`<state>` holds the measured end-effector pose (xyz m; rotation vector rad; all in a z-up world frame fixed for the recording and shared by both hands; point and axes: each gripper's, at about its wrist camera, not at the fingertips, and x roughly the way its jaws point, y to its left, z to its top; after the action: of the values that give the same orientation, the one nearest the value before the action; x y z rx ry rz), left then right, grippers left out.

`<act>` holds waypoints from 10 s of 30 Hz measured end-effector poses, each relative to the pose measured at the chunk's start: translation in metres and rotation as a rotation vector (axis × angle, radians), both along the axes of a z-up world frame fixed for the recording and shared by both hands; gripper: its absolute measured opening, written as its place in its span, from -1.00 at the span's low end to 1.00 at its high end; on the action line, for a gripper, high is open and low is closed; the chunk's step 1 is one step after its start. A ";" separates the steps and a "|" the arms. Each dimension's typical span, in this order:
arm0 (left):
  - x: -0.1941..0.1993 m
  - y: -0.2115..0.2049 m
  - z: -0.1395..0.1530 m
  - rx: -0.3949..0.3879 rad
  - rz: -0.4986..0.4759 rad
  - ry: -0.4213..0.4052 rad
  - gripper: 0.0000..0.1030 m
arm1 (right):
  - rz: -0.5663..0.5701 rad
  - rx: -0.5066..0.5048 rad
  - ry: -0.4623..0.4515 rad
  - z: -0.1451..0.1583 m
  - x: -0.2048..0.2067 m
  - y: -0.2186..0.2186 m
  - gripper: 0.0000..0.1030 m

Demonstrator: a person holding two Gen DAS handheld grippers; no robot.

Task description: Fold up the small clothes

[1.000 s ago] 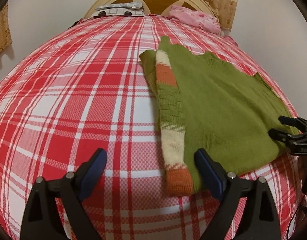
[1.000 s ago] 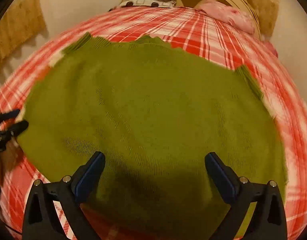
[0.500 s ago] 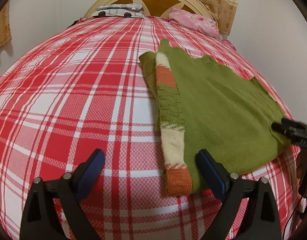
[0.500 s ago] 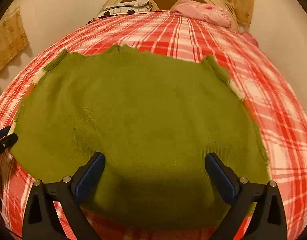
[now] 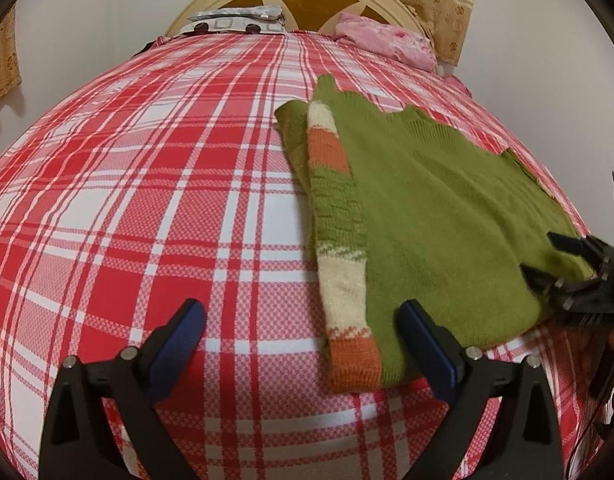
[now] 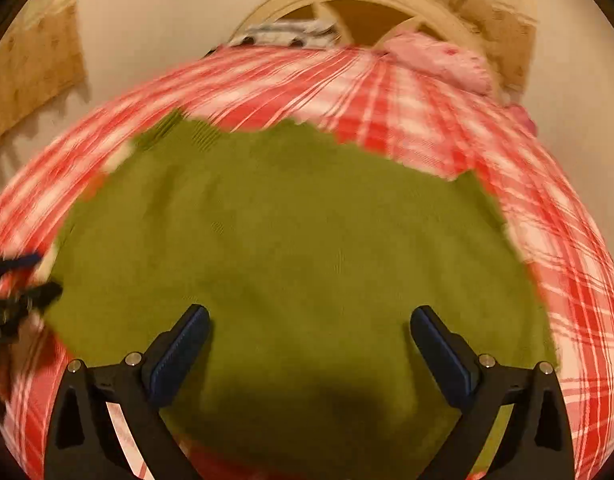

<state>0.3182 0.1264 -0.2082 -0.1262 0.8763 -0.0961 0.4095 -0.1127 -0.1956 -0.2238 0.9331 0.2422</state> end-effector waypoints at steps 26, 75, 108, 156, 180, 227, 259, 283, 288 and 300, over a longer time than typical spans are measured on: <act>-0.009 0.078 0.019 -0.137 0.036 -0.004 0.95 | 0.425 -0.212 -0.307 0.012 -0.101 0.133 0.95; 0.140 0.050 0.008 -0.697 -0.208 0.065 -0.70 | 0.398 -0.075 -0.254 0.021 -0.067 0.138 -0.76; 0.153 0.035 0.030 -0.722 -0.249 0.041 -0.70 | 0.468 -0.211 -0.260 -0.004 -0.065 0.179 0.80; 0.088 -0.210 0.089 -0.078 -0.593 -0.102 -0.61 | -0.140 0.236 -0.125 0.029 -0.063 -0.171 -0.79; 0.051 -0.272 0.042 0.239 -0.700 -0.196 0.61 | 0.036 0.710 0.331 0.022 0.155 -0.167 0.60; 0.065 -0.221 0.089 0.001 -0.576 -0.265 0.72 | 0.048 0.597 0.050 0.074 0.069 -0.205 0.10; 0.091 -0.193 0.025 -0.006 -0.436 0.023 1.00 | -0.036 0.377 0.040 0.007 -0.001 -0.198 0.13; 0.131 -0.166 0.044 -0.106 -0.335 0.014 1.00 | -0.159 0.526 0.106 0.023 0.084 -0.219 0.31; 0.130 -0.175 0.029 -0.146 -0.370 0.038 1.00 | -0.132 0.612 0.209 -0.004 0.115 -0.225 0.31; 0.133 -0.188 0.024 -0.137 -0.396 0.040 1.00 | -0.125 0.829 0.259 -0.025 0.155 -0.252 0.31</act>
<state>0.4508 -0.0615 -0.1847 -0.0816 0.9259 -0.5256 0.5645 -0.3643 -0.2208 0.6402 1.0237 0.5279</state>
